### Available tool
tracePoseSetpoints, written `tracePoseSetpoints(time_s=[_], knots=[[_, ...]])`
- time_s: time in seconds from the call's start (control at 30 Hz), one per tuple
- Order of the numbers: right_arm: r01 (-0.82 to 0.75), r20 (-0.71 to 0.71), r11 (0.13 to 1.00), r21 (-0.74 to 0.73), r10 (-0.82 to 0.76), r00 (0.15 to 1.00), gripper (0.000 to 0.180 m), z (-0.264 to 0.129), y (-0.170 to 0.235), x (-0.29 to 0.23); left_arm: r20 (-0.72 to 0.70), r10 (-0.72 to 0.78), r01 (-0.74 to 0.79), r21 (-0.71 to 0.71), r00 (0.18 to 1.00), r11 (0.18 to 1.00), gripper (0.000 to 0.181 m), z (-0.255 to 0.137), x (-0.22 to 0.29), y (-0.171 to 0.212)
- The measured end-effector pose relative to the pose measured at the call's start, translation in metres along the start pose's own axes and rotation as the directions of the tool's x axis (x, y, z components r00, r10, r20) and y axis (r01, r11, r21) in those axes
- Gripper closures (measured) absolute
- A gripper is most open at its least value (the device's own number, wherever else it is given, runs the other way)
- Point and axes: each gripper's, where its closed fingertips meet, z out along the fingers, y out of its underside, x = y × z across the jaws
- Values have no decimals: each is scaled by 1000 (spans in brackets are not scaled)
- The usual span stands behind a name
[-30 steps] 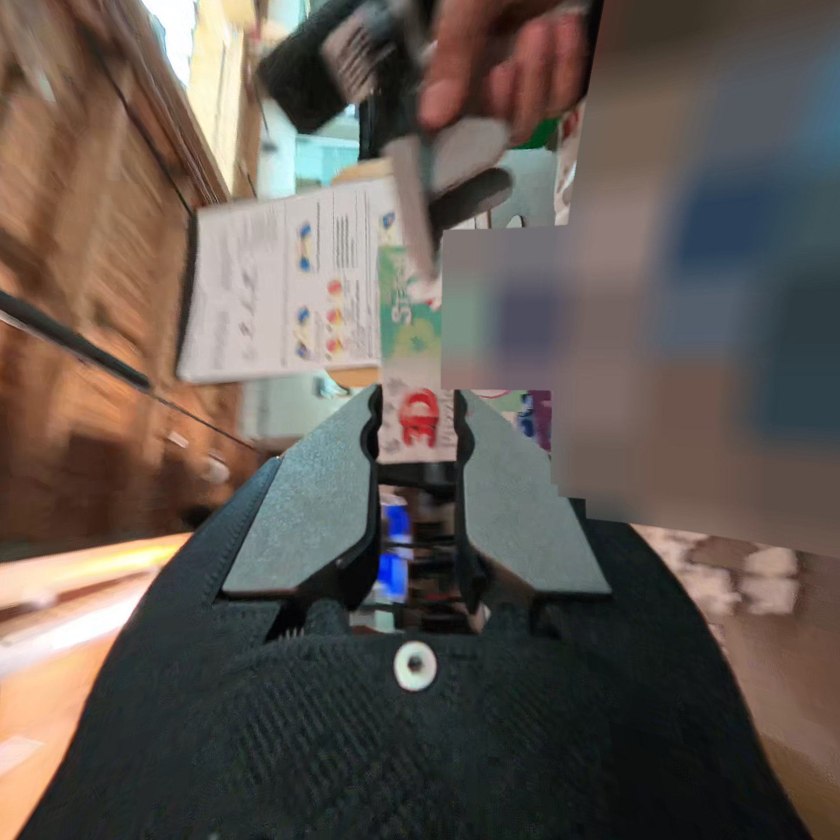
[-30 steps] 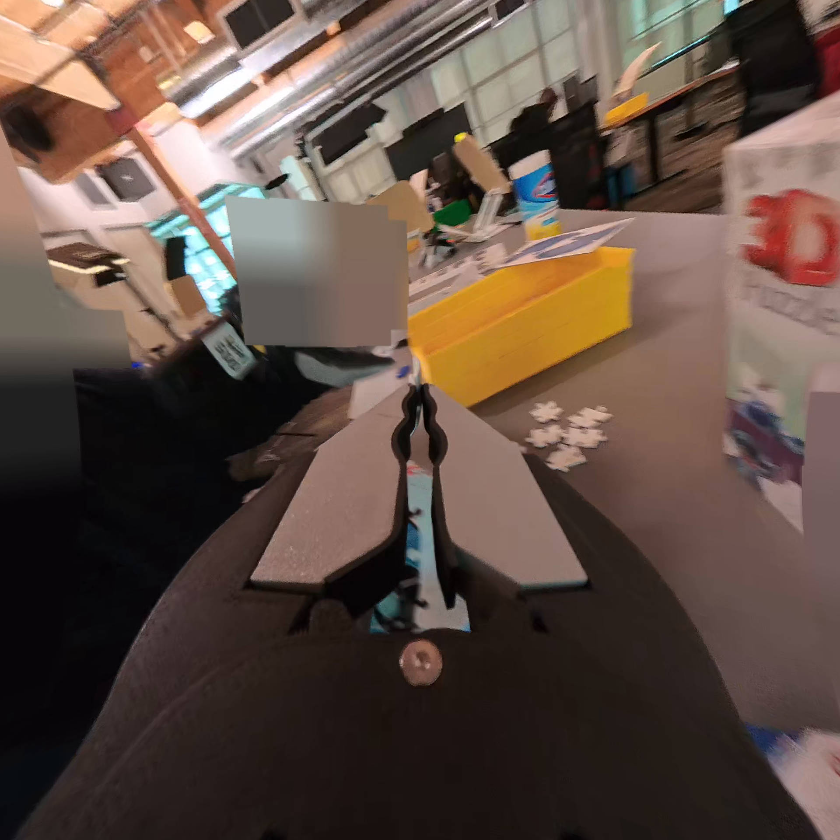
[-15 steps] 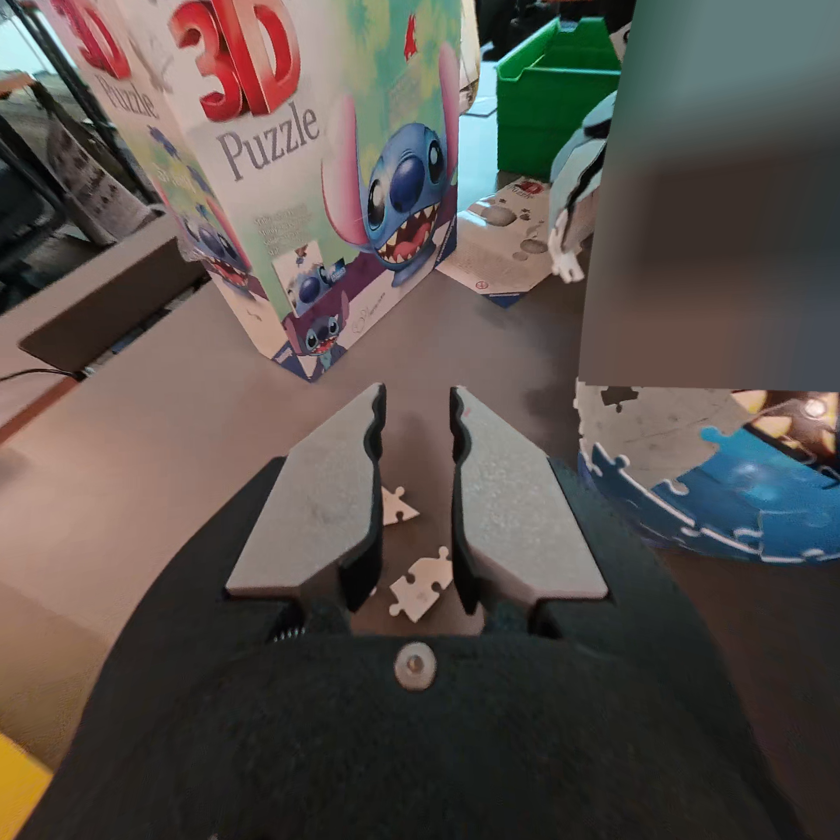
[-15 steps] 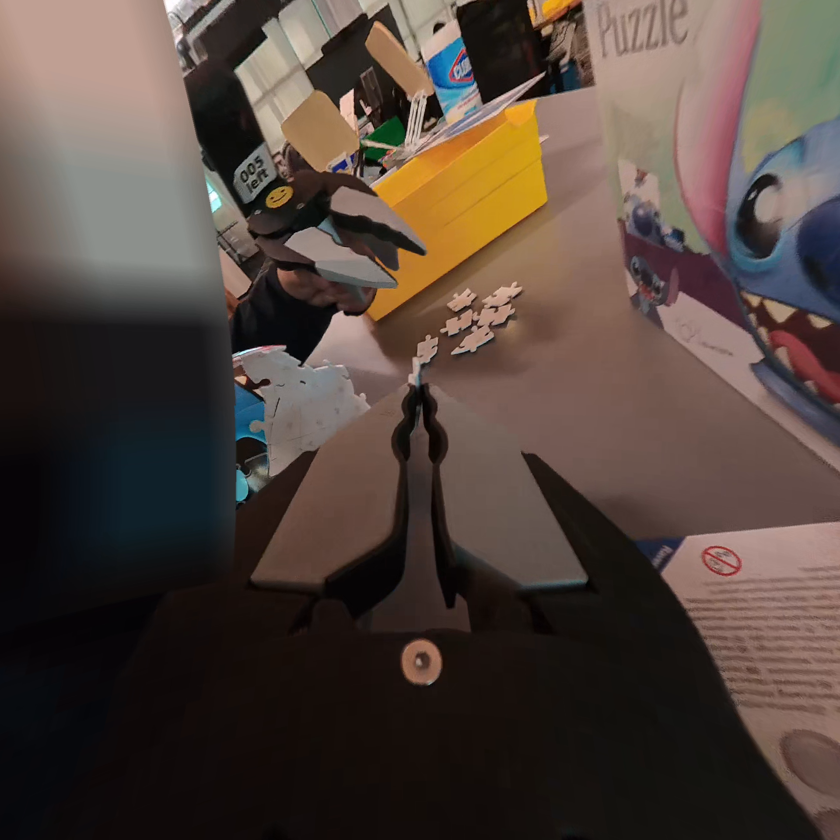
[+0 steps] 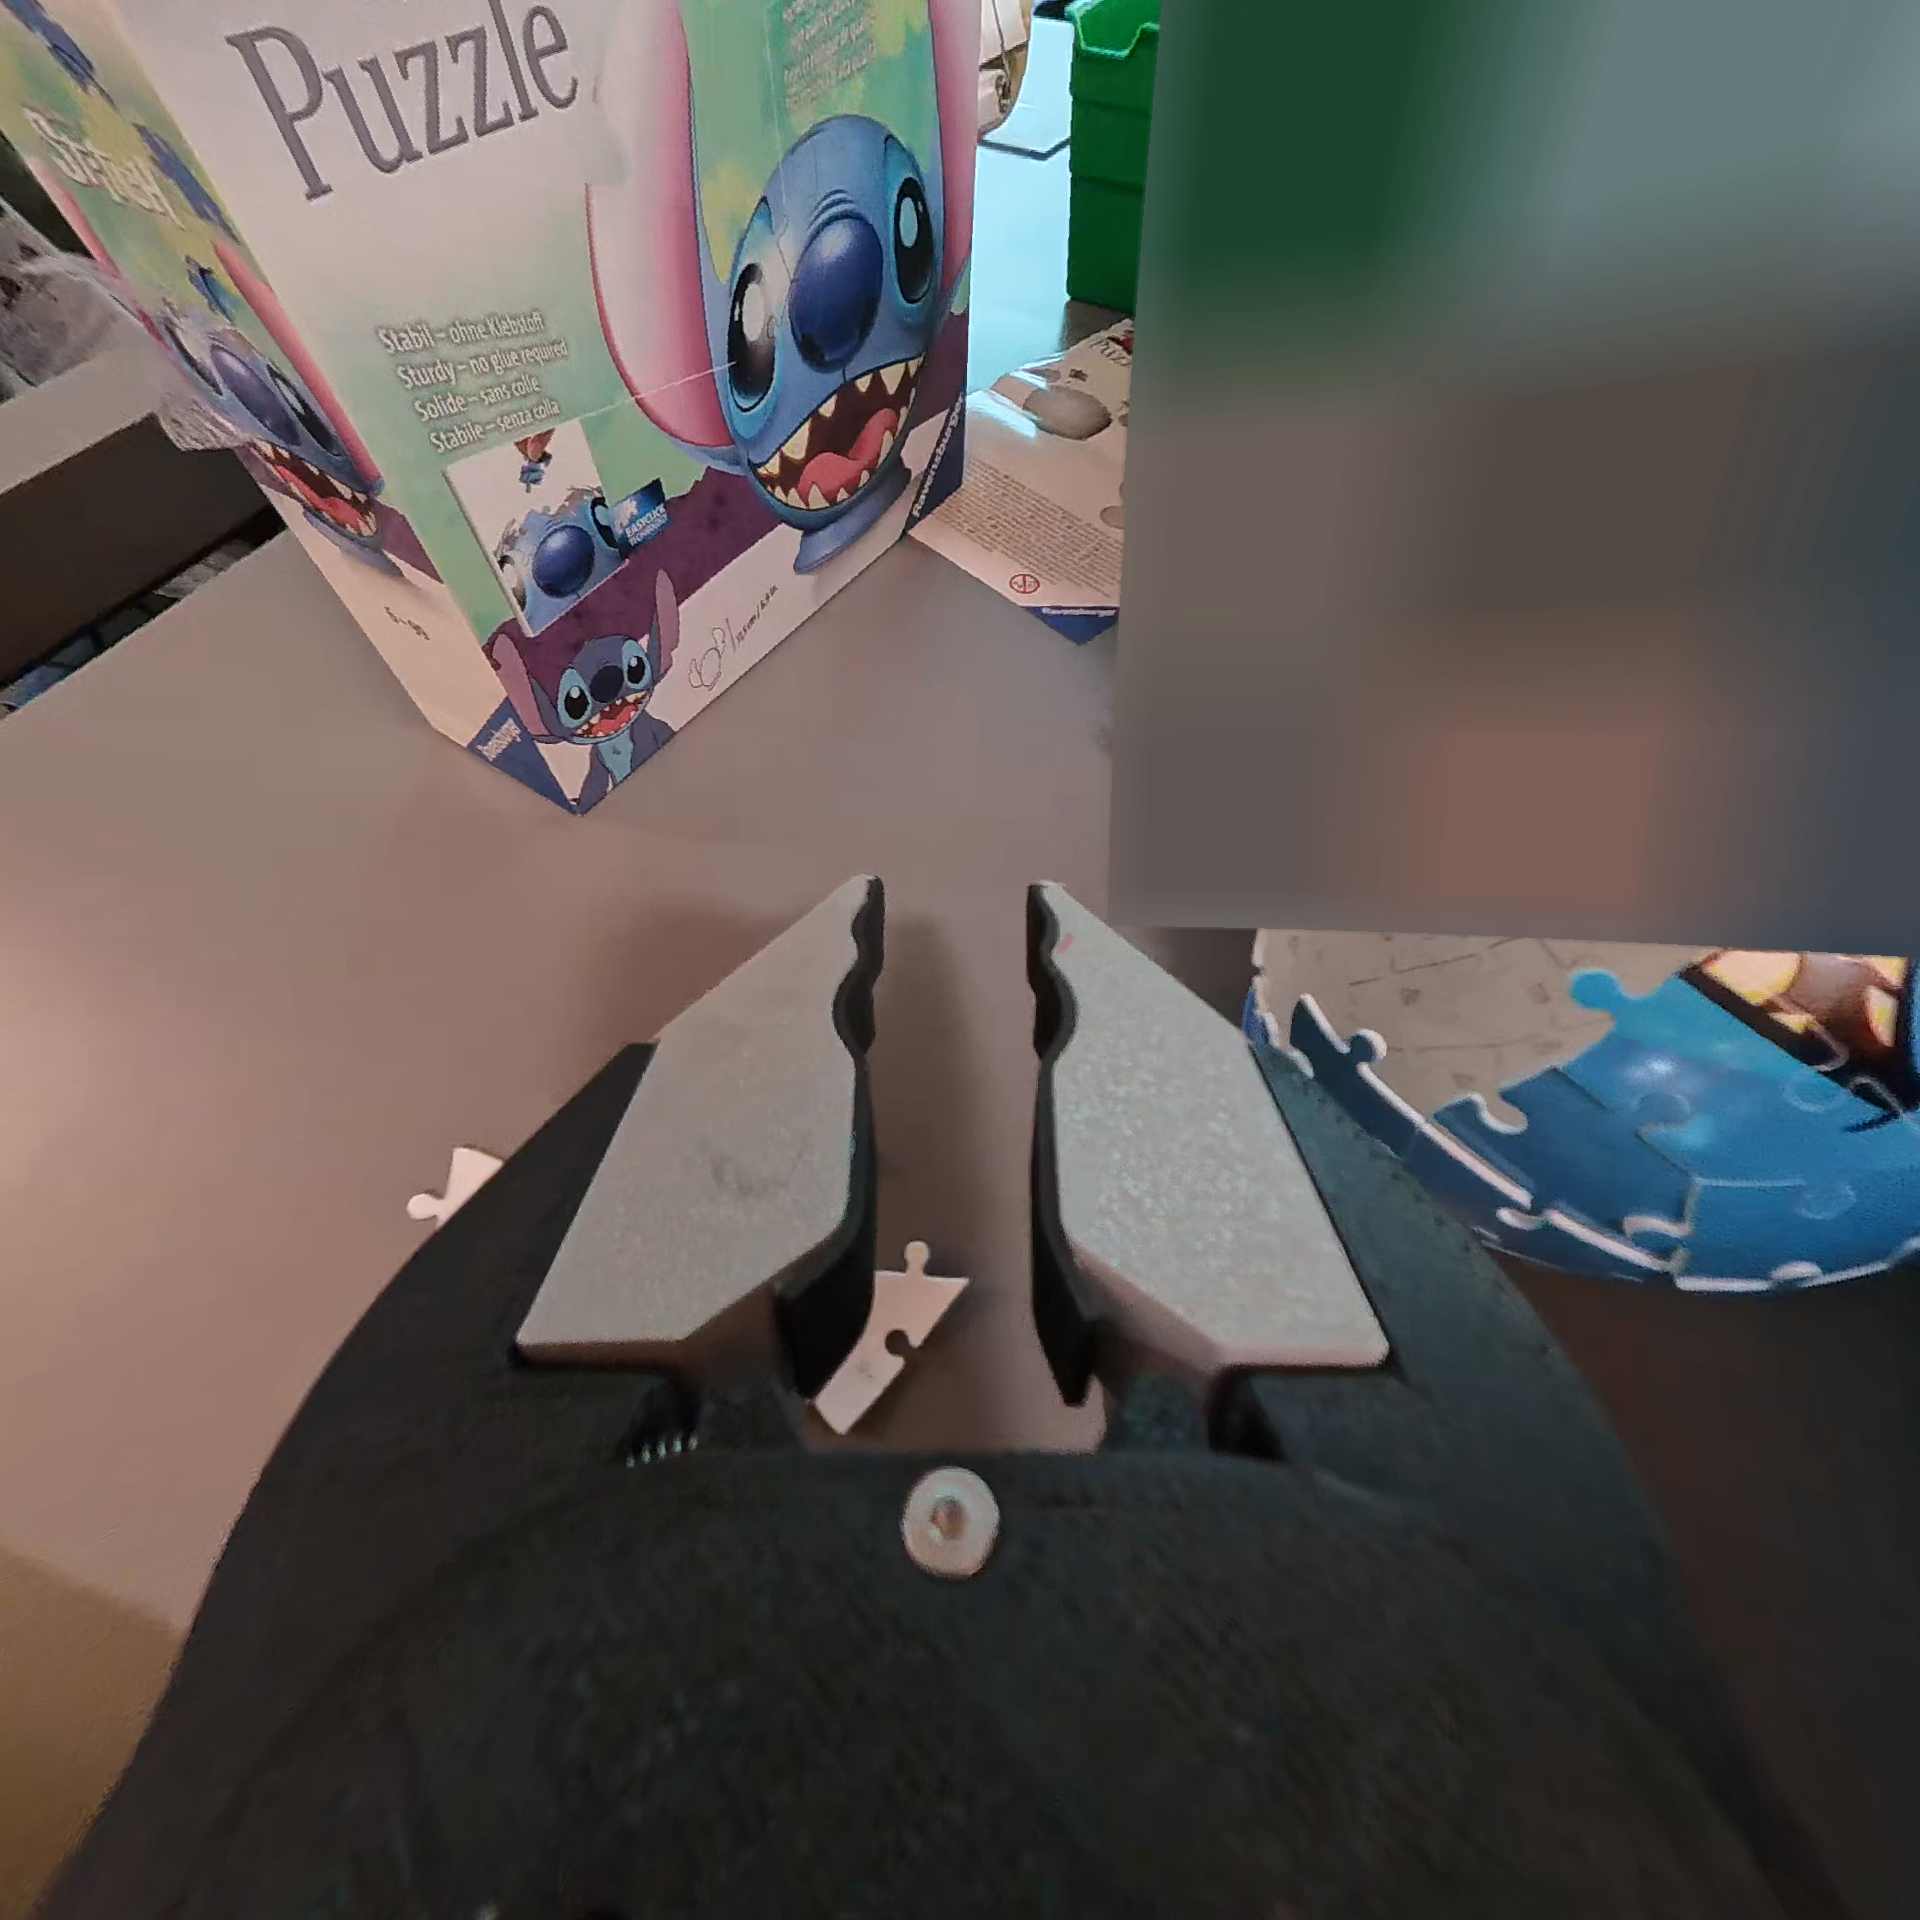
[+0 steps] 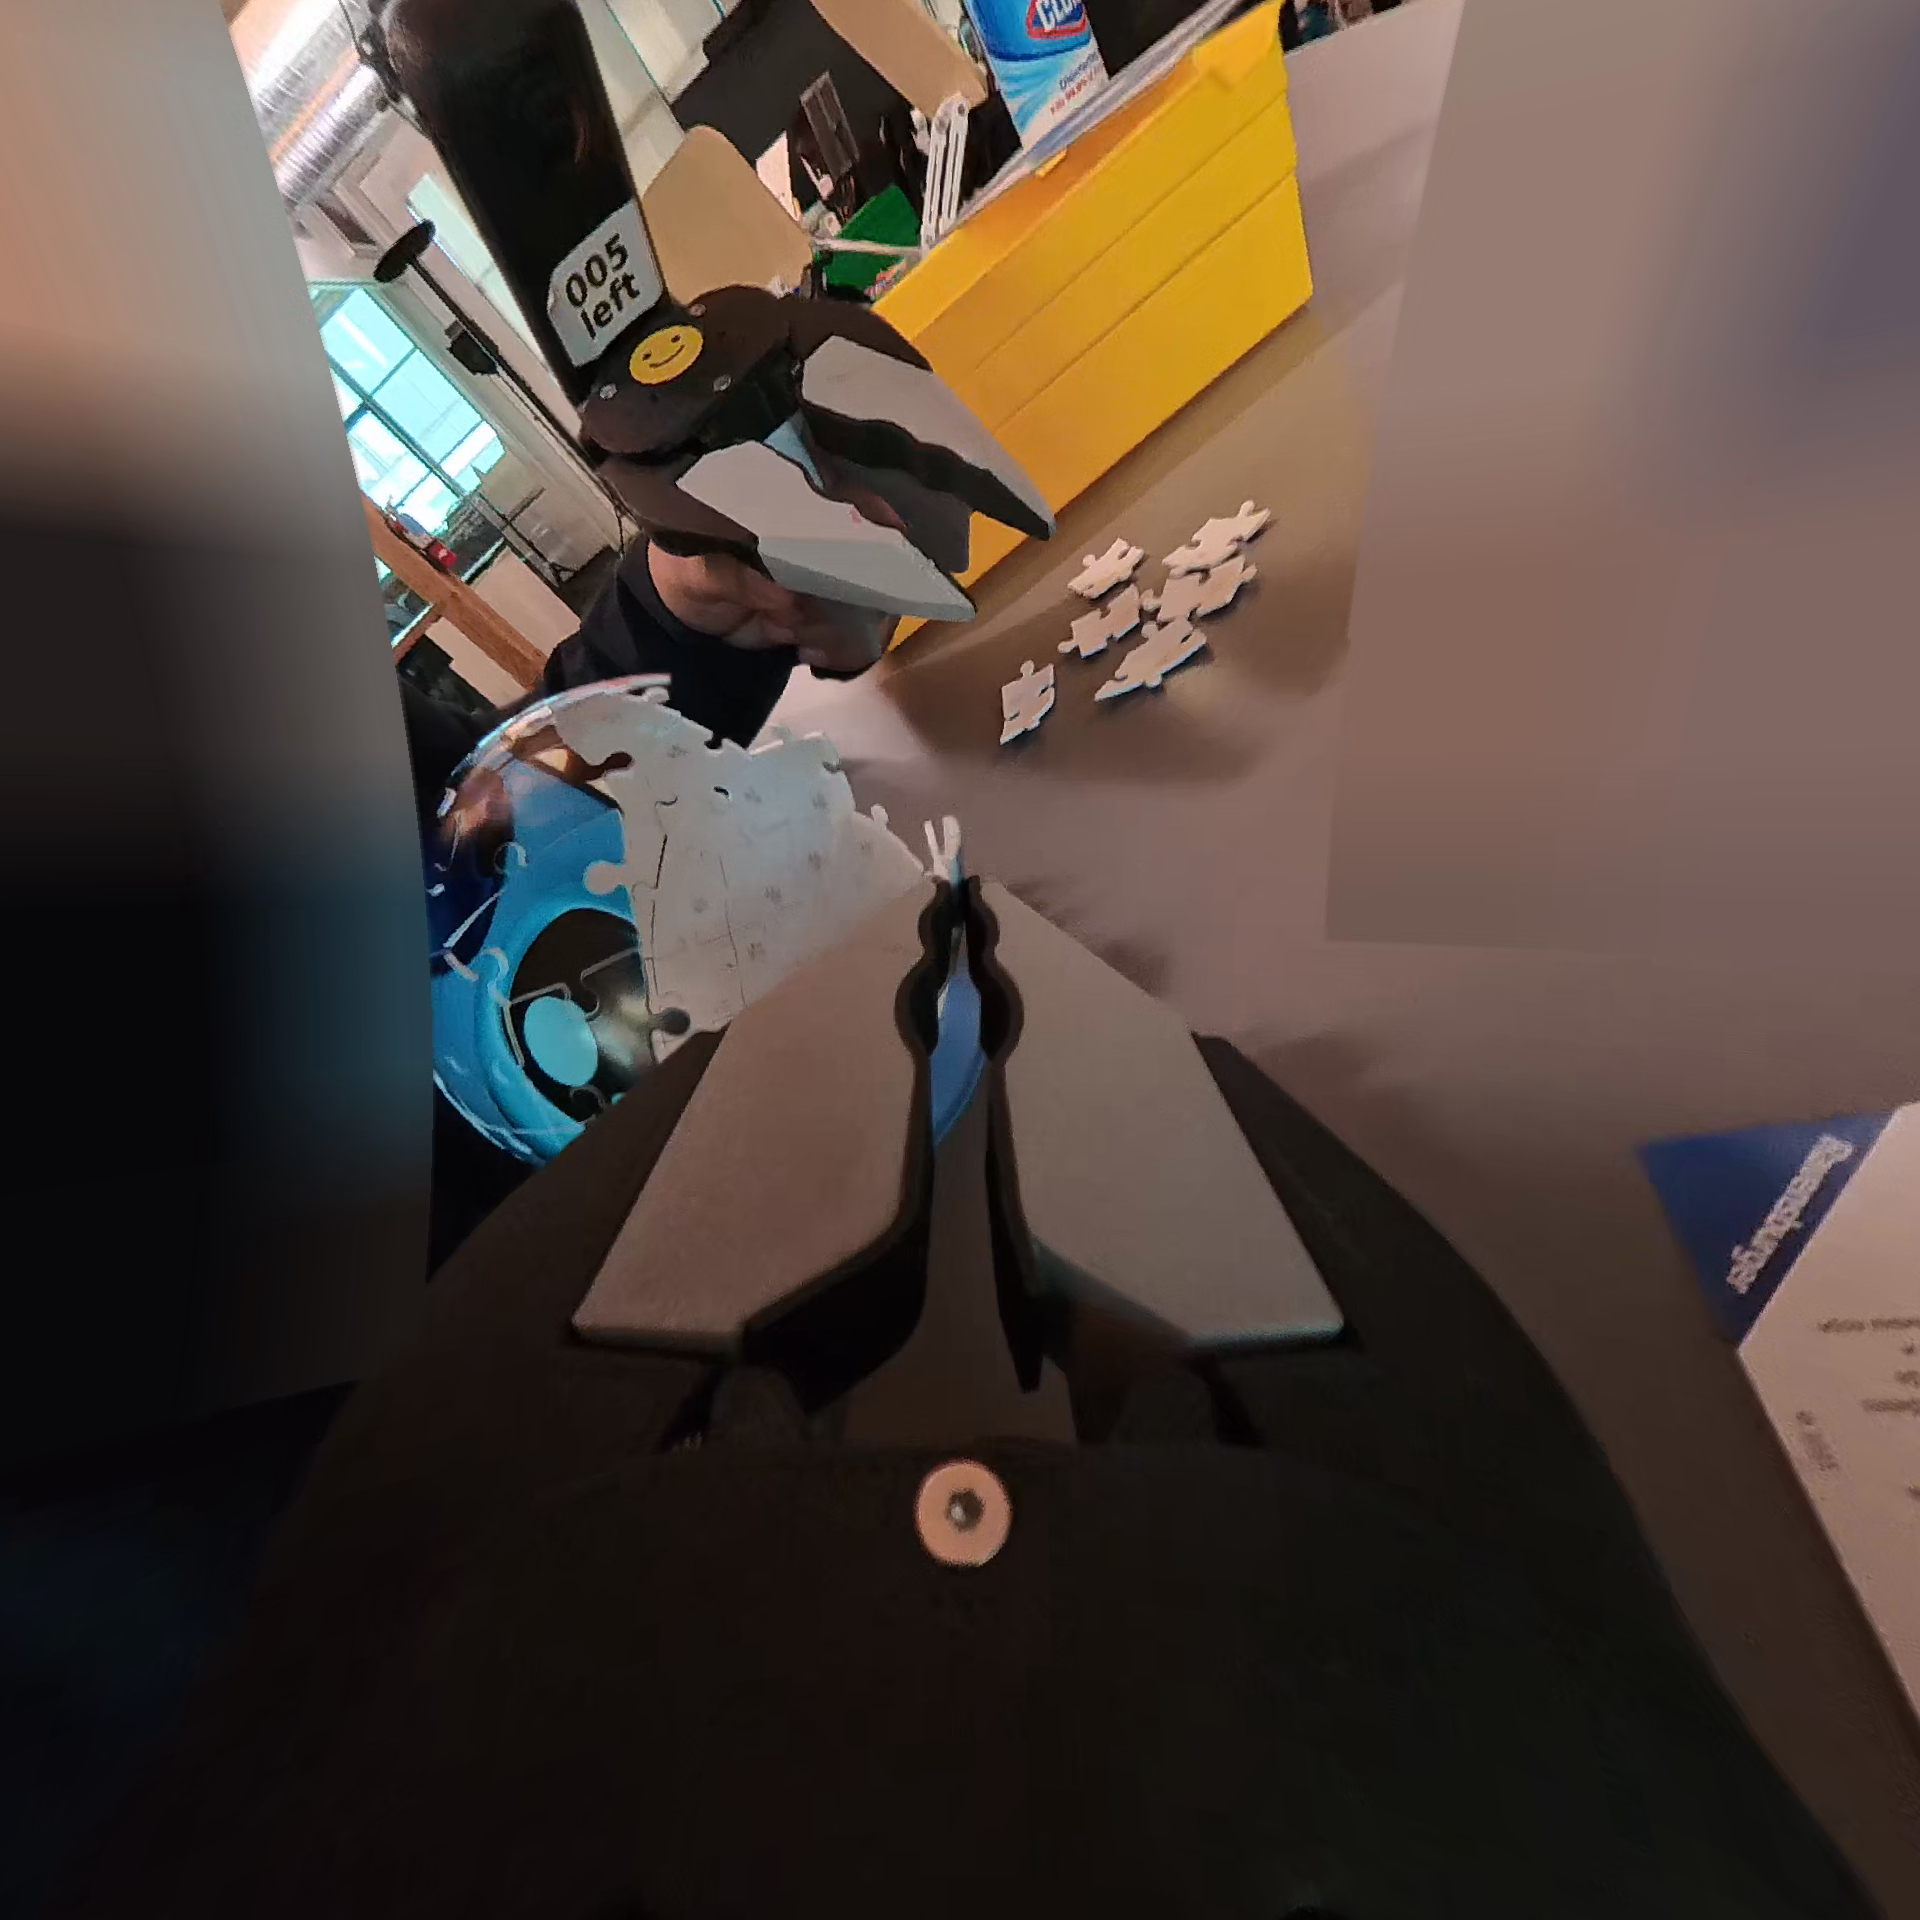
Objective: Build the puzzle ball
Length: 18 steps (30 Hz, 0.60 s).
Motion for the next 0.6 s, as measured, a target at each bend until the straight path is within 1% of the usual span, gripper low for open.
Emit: tracePoseSetpoints(time_s=[0.13, 0.2, 0.3, 0.47, 0.6], knots=[[-24, 2, 1000, -16, 24, 1000, 180, 2, 5, 3, -28, -13, 12, -37, 1000, 999, 155, 6, 3, 10], [-53, 25, 998, -22, 53, 998, 180, 4, 7, 2, -60, -29, 25, -52, 998, 998, 156, 7, 7, 13], [-57, 33, 998, -23, 58, 998, 180, 5, 7, 1, -81, -61, 57, -50, 995, 997, 156, 8, 8, 14], [-44, 28, 999, -24, 45, 999, 180, 5, 6, 2, -199, -46, 33, -65, 979, 997, 155, 12, 27, 21], [-51, 31, 998, -29, 52, 998, 180, 6, 7, 2, -250, -88, 74, -65, 964, 995, 154, 13, 32, 22]])
